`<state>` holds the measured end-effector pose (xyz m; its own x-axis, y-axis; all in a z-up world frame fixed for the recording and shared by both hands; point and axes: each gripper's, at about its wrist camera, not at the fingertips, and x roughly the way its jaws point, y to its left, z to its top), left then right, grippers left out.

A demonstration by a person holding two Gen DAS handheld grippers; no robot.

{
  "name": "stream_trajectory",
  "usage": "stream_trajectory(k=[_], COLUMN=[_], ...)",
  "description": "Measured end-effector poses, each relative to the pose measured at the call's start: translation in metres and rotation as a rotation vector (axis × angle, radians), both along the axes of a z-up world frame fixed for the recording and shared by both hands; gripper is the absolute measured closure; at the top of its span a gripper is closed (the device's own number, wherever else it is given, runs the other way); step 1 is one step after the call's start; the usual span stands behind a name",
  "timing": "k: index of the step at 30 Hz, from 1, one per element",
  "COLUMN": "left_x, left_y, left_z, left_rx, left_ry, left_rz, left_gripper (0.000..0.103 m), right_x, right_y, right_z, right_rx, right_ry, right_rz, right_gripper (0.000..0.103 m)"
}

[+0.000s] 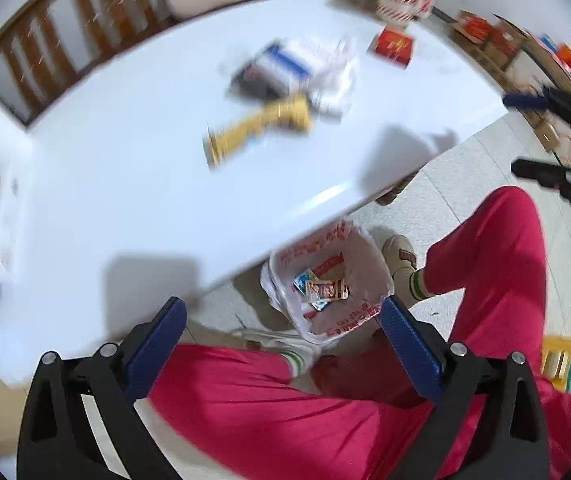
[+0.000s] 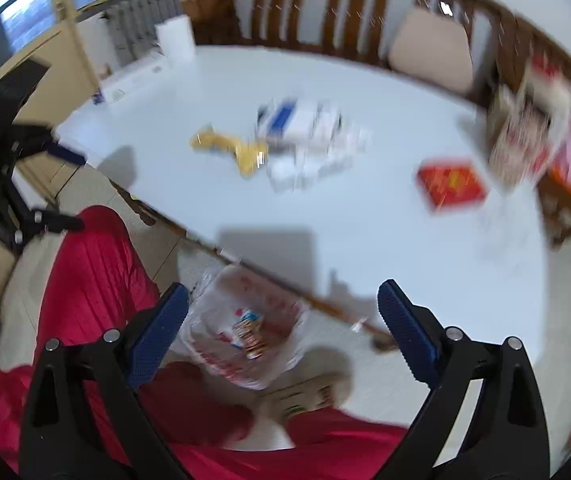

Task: Collect trash
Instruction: 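Move both tools back over the table toward the white medicine box and yellow wrapper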

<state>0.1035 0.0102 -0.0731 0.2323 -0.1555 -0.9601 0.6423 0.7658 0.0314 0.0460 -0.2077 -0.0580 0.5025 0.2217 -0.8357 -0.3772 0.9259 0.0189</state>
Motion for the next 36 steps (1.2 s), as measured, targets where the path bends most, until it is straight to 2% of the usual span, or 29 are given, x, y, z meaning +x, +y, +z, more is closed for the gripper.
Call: stream_trajectory(k=[3,6,9,12,15,24,31,36], left_x=[0.014,0.029,0.047,0.056,0.065,0.088,0.099,0.111], left_y=[-0.008,-0.014,-0.023,-0.033,-0.045,-0.074,-0.081,-0.086], left_z=[0.032,0.055,0.068,0.068,0.065,0.050,0.022,-0.008], left_rx=[0.038,0.054,0.079,0.111,0.134,0.143,0.117,0.141], left_ry=[-0.015,-0.007,0.003,0.015,0.025,0.035,0.071,0.106], left_rz=[-0.100,-0.173,-0.208,-0.252,-0.309,-0.455,-0.541,-0.563], left_gripper=[0.008,0.008,0.008,0.008,0.008,0.008,0.008,0.008], right_x=[0.011,0.021,0.029,0.040,0.050,0.088,0.119,0.140], right_y=[-0.001,-0.003,0.001,0.008,0.018,0.039,0.054,0.062], right_z=[0.053,0.090,0.110,0.122,0.123,0.113,0.086,0.062], right_rx=[-0.050,-0.055,-0.086,-0.112,-0.143,-0.172,-0.142,-0.151], right_ry=[-0.073,-0.110,-0.135,-0.138,-0.111,-0.010,0.071,0.131], right_rz=[0.049,0.111,0.173,0.268,0.377,0.535,0.636,0.669], right_gripper=[0.009,0.007,0.007,0.007,0.007,0.007,0.007,0.007])
